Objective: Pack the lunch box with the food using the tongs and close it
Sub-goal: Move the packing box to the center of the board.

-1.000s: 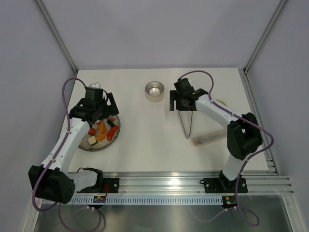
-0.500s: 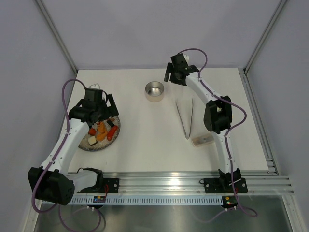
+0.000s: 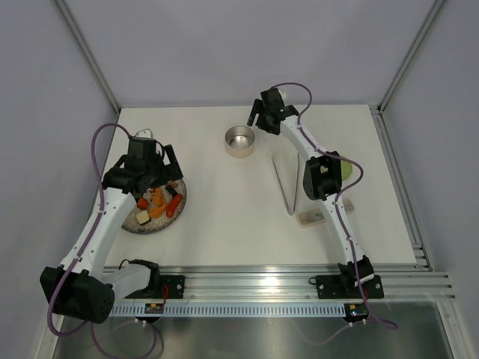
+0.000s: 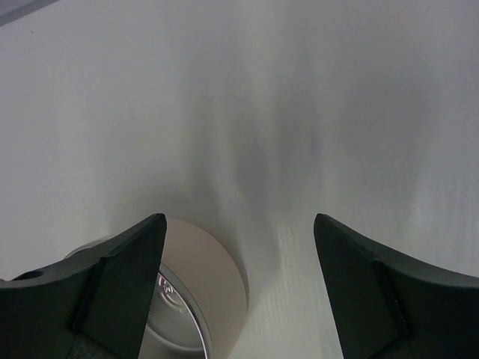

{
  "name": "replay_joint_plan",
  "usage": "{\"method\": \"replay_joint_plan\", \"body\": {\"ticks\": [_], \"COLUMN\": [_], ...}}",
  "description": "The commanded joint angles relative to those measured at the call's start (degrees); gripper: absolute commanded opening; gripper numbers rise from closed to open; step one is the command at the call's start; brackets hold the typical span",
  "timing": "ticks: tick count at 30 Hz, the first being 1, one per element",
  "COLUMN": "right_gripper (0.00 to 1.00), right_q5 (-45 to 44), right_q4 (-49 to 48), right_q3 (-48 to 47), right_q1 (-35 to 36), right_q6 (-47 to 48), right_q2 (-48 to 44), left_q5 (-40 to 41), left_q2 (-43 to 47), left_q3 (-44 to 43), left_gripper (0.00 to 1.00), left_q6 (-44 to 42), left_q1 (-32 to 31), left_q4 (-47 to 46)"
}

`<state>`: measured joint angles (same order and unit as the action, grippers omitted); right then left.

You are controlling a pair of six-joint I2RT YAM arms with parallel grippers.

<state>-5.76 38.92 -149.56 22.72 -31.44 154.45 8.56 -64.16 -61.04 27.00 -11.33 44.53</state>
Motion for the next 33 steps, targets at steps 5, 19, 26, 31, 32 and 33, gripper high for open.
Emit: {"method": "replay_joint_plan", "body": {"ticks": [5,19,26,31,32,33], "right_gripper": [0.88,0.86,0.86,0.89,0.91,0.92], "right_q5": [5.06,8.04,9.36,10.51,9.98,8.93], "right_q4": [-5.34,-8.94,-9.47,-8.87,-8.25,-7.55], "right_q3": [-0.48,11.74,17.01,18.87,17.82,17.29], "right_q1": [3.38,7.77,10.24,10.24,10.06,9.80], "right_q6": [2.43,0.59,-3.18,-3.98,-3.63,-3.28], "right_q2": [-0.64,-7.22,-10.75,-13.47,-13.91,-14.35], "left_q5": [-1.00,-0.47,-0.30,-0.30,-0.30,-0.38], "left_q2": [1.23,1.76,2.46,3.25,3.43,3.60], "left_q3": [0.57,1.36,1.71,2.41,2.50,2.59], "left_gripper": [0.99,0.99,0.99,0.99,0.99,0.99], "left_q6": [-0.37,-0.72,-0.64,-0.72,-0.64,-0.72], "left_q1": [0.35,0.35,0.35,0.43,0.35,0.43], "left_q4": [-0.85,-0.76,-0.33,-0.15,-0.15,-0.15]}}
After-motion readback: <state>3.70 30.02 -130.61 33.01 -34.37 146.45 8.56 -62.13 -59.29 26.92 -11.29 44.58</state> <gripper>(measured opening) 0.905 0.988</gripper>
